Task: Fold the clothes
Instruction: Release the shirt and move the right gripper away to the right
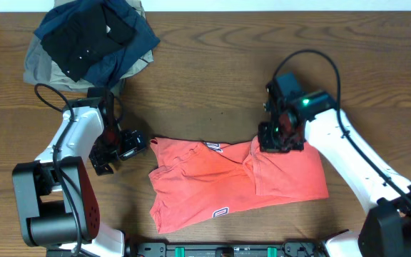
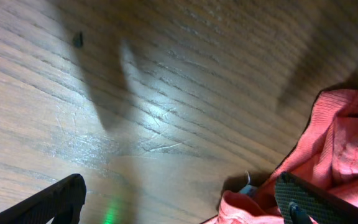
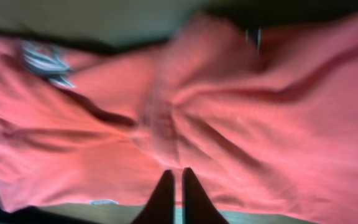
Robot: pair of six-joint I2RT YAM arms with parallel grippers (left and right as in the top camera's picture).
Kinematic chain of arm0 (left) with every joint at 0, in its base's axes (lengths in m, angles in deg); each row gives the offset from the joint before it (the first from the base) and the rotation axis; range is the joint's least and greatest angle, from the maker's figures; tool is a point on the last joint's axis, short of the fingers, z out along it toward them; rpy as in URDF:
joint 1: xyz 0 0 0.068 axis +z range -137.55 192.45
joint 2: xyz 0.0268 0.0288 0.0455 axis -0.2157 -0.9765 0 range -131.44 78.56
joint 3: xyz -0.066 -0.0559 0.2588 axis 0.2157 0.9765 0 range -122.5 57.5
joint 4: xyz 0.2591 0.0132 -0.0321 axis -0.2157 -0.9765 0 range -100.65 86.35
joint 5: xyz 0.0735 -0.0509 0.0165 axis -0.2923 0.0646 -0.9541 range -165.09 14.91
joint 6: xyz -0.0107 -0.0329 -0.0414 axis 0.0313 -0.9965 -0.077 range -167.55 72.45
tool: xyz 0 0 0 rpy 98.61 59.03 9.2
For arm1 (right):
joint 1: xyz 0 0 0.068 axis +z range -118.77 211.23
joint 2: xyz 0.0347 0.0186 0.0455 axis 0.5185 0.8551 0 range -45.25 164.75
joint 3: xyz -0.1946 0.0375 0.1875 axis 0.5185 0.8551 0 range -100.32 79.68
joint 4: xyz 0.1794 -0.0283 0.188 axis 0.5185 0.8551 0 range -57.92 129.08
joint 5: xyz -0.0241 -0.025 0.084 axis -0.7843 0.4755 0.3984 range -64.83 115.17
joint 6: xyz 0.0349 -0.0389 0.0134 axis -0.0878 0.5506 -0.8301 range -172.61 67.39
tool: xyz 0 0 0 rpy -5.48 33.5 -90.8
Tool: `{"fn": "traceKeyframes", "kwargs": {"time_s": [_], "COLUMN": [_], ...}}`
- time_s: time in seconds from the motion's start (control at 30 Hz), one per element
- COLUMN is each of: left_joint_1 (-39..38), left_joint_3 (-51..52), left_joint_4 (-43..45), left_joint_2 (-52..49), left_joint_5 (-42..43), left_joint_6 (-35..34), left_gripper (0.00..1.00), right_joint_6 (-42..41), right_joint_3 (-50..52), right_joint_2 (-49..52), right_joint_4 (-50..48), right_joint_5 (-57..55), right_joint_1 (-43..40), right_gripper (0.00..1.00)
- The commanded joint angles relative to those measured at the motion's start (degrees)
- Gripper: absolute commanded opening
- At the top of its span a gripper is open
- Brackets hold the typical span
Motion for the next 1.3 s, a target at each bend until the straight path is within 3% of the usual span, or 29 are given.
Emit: {"fn": "traceKeyframes", "kwargs": {"time_s": [0.0,0.27,0.37,0.5,0.67,0.7,0.77,0.87,1.03,1.27], "left_joint_1": [0.1,0.1,0.1,0.1,0.1,0.3,1.2,4.1,10.3,8.8], "left_joint_3": [-0.9,-0.9,-0.9,-0.9,-0.9,-0.9,-0.9,-0.9,-0.9,3.7], "left_joint_4": [-0.1,-0.2,-0.2,-0.5,-0.3,0.3,1.6,3.2,1.5,0.2], "left_joint_2": [0.8,0.8,0.8,0.8,0.8,0.8,0.8,0.9,0.8,0.8], "left_joint_5": [-0.3,-0.3,-0.3,-0.3,0.3,1.4,3.1,7.5,21.4,27.5], "left_joint_6": [-0.9,-0.9,-0.9,-0.9,-0.1,1.2,2.1,2.4,13.3,17.8], "left_gripper": [0.98,0.98,0.98,0.98,0.98,0.98,0.98,0.98,0.98,0.98], "right_joint_6": [-2.4,-7.5,-7.5,-5.8,-2.0,-1.4,-1.2,-1.2,-1.2,-1.2], "right_joint_3": [6.6,17.6,16.3,11.3,-3.3,-6.1,-12.3,-18.8,-22.1,-21.9], "right_joint_2": [0.7,0.9,0.9,0.9,0.8,0.8,0.8,0.8,0.8,0.9], "right_joint_4": [-3.8,-18.8,-19.1,-15.2,0.7,3.8,10.1,15.9,16.6,15.1], "right_joint_5": [4.7,10.4,10.6,10.1,1.0,-1.7,-8.6,-15.4,-18.5,-19.4], "right_joint_1": [0.7,6.6,8.1,7.7,1.8,0.2,-3.9,-10.3,-21.9,-33.3], "right_gripper": [0.01,0.04,0.25,0.31,0.37,0.44,0.99,0.99,0.99,0.99]}}
